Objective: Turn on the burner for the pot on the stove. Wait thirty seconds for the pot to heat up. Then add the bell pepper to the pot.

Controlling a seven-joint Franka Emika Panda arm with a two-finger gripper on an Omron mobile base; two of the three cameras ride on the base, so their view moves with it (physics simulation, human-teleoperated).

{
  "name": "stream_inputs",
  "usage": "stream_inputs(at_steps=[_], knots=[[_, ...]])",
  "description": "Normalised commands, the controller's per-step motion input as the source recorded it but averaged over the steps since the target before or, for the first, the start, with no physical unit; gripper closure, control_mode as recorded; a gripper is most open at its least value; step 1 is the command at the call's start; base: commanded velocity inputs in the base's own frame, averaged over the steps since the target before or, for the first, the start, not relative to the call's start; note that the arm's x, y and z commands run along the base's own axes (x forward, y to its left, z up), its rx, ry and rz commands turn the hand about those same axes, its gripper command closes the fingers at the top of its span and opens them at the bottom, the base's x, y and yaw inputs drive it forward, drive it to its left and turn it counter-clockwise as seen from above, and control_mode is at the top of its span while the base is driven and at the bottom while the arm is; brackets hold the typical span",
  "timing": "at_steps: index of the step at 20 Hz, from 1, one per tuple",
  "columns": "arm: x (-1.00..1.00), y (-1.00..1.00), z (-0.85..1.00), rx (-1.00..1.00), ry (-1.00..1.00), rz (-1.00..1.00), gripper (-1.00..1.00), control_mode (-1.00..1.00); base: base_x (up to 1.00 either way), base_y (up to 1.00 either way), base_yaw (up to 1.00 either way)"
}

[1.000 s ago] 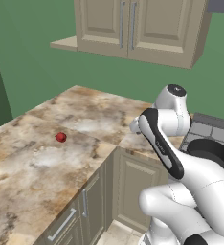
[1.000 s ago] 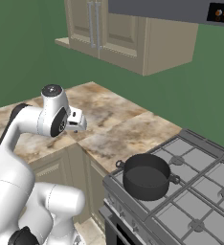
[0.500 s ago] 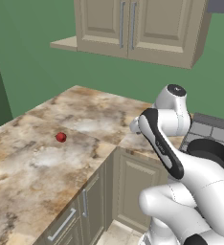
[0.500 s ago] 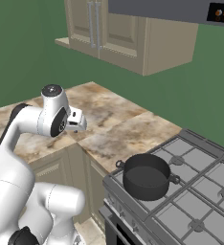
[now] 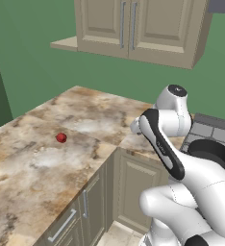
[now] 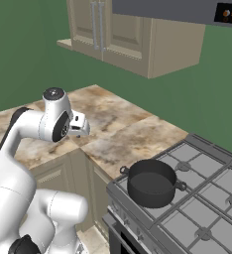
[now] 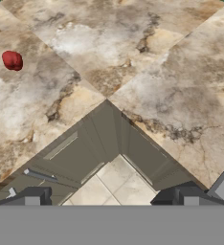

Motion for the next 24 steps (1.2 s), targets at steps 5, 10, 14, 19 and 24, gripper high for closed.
stream_inputs(at_steps=[5,10,14,19,24], knots=[[0.0,0.0,0.0,0.0,0.0,0.0,-1.0,-1.0,0.0,0.0,0.0],[0.0,0.0,0.0,0.0,0.0,0.0,-1.0,-1.0,0.0,0.0,0.0],[0.0,0.0,0.0,0.0,0.0,0.0,-1.0,-1.0,0.0,0.0,0.0],[0.0,0.0,0.0,0.0,0.0,0.0,-1.0,-1.0,0.0,0.0,0.0],[0.0,0.0,0.0,0.0,0.0,0.0,-1.0,-1.0,0.0,0.0,0.0]])
